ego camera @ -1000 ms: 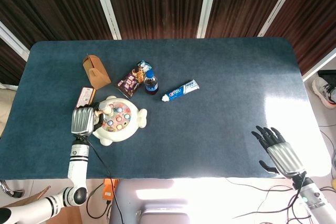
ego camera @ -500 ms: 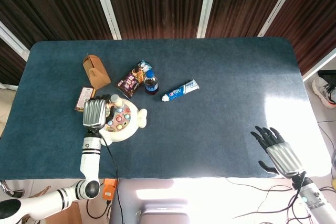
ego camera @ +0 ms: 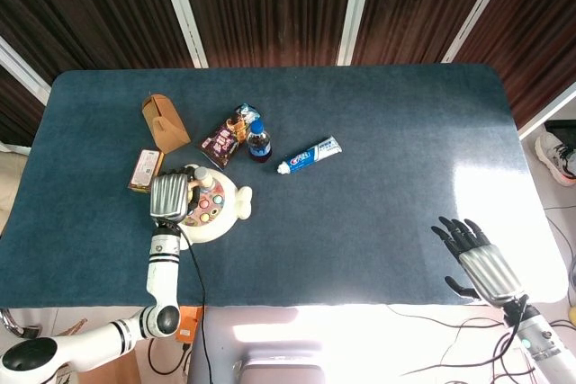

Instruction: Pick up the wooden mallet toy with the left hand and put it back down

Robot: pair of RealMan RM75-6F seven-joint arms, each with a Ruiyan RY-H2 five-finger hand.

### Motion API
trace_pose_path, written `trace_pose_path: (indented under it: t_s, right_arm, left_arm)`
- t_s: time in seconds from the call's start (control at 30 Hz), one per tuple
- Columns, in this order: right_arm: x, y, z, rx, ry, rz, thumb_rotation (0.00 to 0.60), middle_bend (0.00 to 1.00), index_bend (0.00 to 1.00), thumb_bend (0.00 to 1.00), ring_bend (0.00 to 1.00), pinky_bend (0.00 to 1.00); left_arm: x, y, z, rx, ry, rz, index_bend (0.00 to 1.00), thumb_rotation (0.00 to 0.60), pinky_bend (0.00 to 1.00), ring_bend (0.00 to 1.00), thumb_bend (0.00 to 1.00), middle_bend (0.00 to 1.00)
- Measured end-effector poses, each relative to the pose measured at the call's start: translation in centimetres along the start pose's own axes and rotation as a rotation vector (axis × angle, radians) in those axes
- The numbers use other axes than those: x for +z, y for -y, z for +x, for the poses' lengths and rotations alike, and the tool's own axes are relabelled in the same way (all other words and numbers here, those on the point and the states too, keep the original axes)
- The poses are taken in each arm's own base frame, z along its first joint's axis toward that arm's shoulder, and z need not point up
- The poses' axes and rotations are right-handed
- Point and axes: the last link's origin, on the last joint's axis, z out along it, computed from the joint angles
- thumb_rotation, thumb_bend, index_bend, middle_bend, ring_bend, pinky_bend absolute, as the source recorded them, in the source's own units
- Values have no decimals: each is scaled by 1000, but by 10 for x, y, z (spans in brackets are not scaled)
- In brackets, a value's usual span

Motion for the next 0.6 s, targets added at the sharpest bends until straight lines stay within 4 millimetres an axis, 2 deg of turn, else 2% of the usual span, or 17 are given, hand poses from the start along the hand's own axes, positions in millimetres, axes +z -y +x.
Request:
trace_pose_path:
  t_s: [0.6]
  right_arm:
    - [1,0,0,-2,4,0,600,0,0,239,0,0]
  left_arm:
    - [1,6,-10,39,36,10,698,600,654,510,729,624]
